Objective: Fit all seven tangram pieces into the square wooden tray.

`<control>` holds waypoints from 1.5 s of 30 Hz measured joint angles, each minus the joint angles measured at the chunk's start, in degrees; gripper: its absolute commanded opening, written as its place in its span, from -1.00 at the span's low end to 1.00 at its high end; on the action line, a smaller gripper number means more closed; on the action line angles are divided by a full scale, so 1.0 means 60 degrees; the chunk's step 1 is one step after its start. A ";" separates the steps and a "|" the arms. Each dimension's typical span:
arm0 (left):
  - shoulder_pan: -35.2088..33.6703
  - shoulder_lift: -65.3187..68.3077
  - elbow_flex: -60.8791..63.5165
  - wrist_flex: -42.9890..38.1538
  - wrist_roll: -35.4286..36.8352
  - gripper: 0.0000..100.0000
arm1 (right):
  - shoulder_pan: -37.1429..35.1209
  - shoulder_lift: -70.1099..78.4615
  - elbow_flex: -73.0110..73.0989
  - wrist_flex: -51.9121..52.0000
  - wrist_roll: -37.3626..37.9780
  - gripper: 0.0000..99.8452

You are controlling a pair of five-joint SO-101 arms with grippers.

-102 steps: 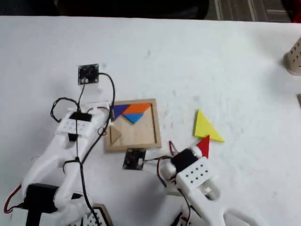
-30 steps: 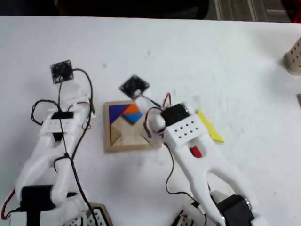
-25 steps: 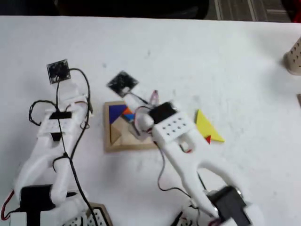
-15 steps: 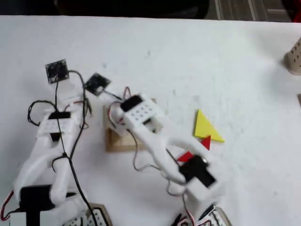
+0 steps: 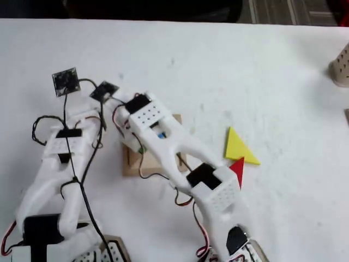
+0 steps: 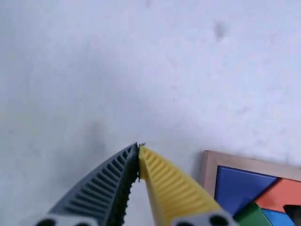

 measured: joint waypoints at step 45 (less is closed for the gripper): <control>0.5363 -0.0674 0.3267 -0.2930 -0.1143 -0.96 | 0.3385 -0.3853 0.4337 -0.0850 -0.1978 -0.96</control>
